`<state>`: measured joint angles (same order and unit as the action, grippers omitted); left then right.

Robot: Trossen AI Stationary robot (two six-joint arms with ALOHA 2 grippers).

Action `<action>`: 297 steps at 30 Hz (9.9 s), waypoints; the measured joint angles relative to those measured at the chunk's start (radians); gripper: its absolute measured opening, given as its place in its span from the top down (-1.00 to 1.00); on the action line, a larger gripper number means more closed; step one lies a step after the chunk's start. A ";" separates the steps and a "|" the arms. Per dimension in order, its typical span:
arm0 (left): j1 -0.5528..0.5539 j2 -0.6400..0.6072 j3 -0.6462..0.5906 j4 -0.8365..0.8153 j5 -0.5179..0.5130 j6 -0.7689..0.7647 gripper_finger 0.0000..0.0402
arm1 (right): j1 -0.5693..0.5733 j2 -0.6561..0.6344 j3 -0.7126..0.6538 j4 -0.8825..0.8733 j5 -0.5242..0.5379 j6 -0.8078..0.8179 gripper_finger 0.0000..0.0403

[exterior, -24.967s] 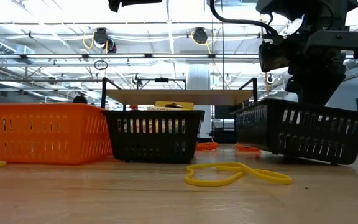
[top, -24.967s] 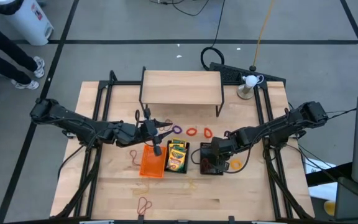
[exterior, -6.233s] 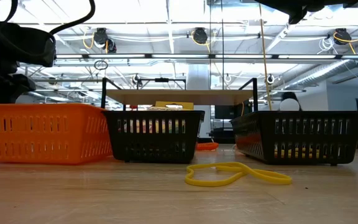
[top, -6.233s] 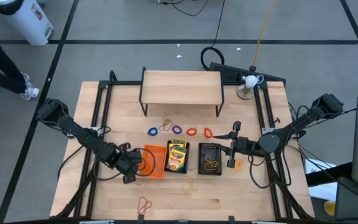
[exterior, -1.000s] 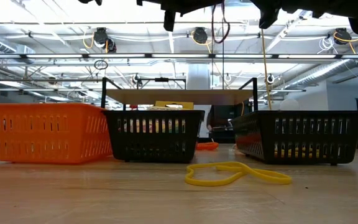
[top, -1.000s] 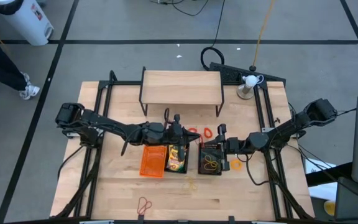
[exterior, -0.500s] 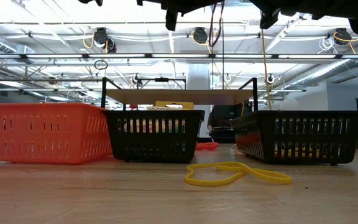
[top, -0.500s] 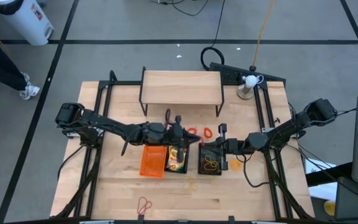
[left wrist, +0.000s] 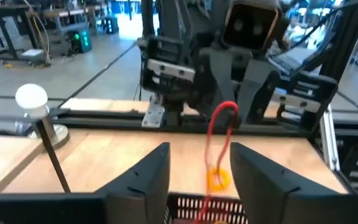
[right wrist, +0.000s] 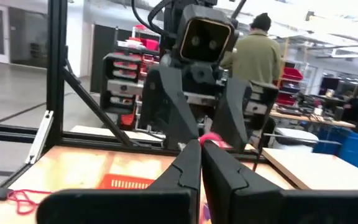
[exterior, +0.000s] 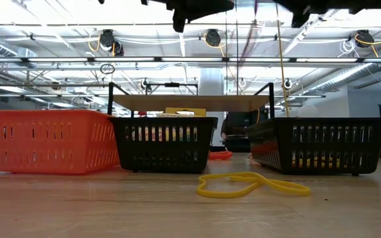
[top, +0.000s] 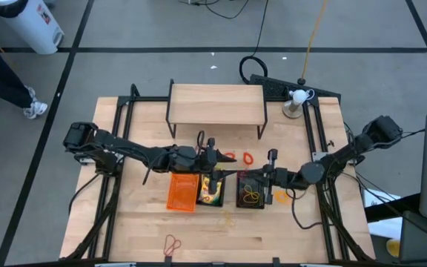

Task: Pick & Place Office Desk Supplies
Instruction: Put the red rubber band into the right black bin

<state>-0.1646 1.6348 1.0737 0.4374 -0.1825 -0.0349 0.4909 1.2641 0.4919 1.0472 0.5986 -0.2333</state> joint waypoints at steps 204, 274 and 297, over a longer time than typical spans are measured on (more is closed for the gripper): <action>-0.615 0.207 0.000 -0.713 0.236 -1.615 -0.01 | 0.205 -0.106 0.221 -0.394 0.322 -0.042 0.23; -0.213 -0.036 0.000 -0.282 0.205 -0.316 0.99 | 0.205 -0.106 0.220 -0.413 0.317 -0.066 0.23; -0.012 -0.065 0.000 -0.091 0.270 -0.046 0.99 | 0.005 0.036 0.220 -0.398 -0.017 0.097 0.23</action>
<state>-0.1768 1.5696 1.0733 0.3462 0.0875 -0.0806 0.4955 1.3005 0.7124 0.6496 0.5816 -0.1368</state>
